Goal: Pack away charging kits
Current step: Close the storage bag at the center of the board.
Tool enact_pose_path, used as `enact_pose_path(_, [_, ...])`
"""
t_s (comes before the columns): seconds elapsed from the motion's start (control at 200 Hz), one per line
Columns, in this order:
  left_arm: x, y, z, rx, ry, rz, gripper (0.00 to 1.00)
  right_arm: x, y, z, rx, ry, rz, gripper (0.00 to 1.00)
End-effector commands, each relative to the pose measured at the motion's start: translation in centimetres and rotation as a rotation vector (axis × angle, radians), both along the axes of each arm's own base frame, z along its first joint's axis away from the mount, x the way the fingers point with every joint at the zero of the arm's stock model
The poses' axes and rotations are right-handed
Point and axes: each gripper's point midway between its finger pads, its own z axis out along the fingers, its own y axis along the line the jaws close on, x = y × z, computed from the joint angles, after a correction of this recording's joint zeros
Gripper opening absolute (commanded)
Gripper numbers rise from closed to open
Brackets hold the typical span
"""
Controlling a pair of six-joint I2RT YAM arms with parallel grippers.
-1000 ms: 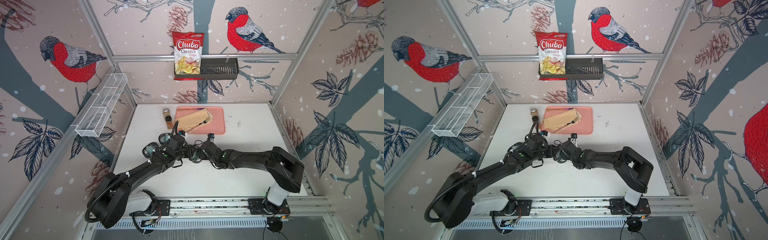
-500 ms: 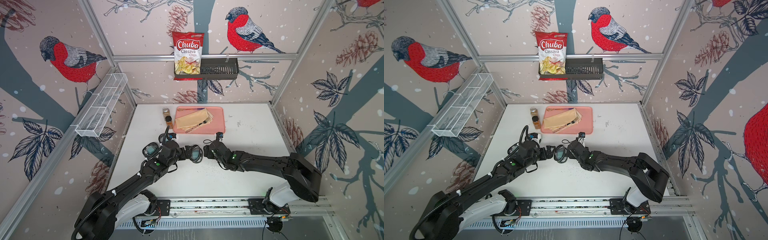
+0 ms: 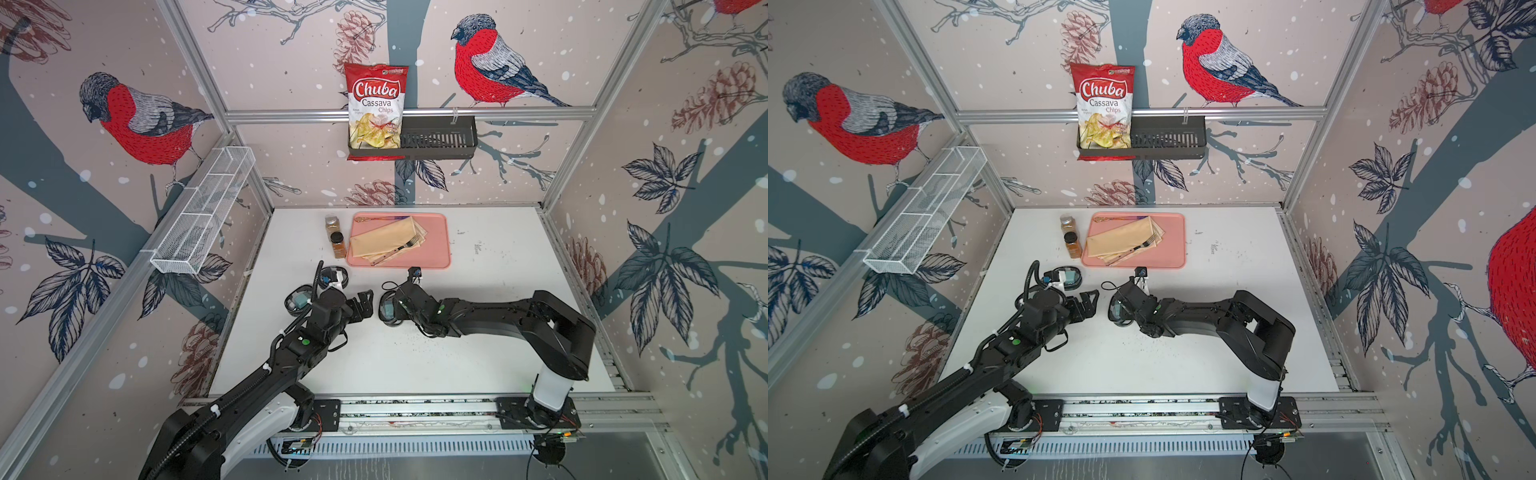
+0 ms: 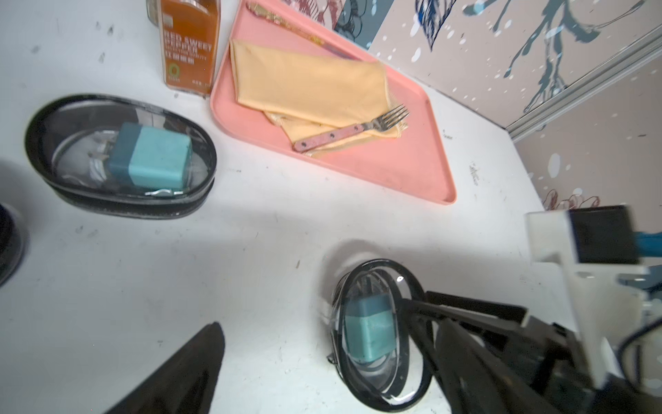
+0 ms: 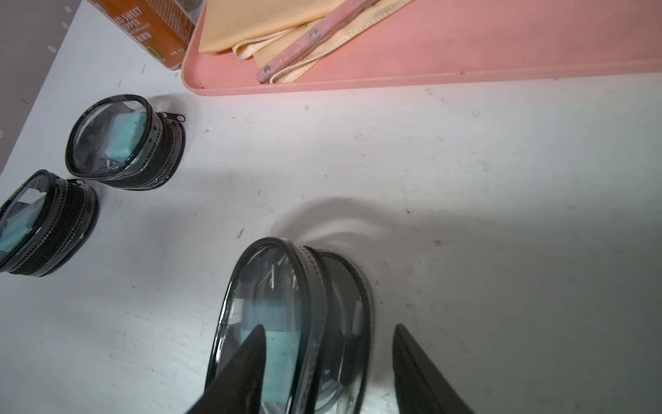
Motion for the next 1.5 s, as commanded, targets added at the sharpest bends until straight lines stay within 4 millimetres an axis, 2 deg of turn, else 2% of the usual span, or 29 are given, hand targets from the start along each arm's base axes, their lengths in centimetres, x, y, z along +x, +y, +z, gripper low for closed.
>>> enact_pose_path(0.0, [0.1, -0.2, 1.0, -0.006, -0.046, -0.020, 0.96, 0.0, 0.2, -0.4, 0.007, 0.012, -0.008, 0.46])
enact_pose_path(0.18, [0.2, -1.2, 0.4, -0.019, -0.010, -0.059, 0.96, 0.0, -0.3, -1.2, -0.004, 0.026, -0.017, 0.23])
enact_pose_path(0.45, [1.0, -2.7, -1.5, -0.003, 0.081, -0.106, 0.96, -0.2, -1.6, -2.5, -0.015, 0.046, -0.038, 0.07])
enact_pose_path(0.75, [1.3, -3.6, -2.8, -0.014, 0.136, -0.149, 0.95, -0.1, -2.4, -3.2, -0.019, 0.058, -0.051, 0.06])
enact_pose_path(0.956, [1.6, -4.3, -4.5, -0.058, 0.206, -0.199, 0.92, -0.2, -2.7, -3.8, -0.020, 0.066, -0.055, 0.04])
enact_pose_path(1.341, [1.2, -7.7, -7.6, -0.205, 0.387, -0.402, 0.84, -0.2, -2.8, -5.0, -0.015, 0.090, -0.054, 0.02])
enact_pose_path(1.496, [1.3, -8.0, -8.4, -0.219, 0.420, -0.413, 0.82, -0.2, -3.1, -5.4, -0.012, 0.096, -0.063, 0.01])
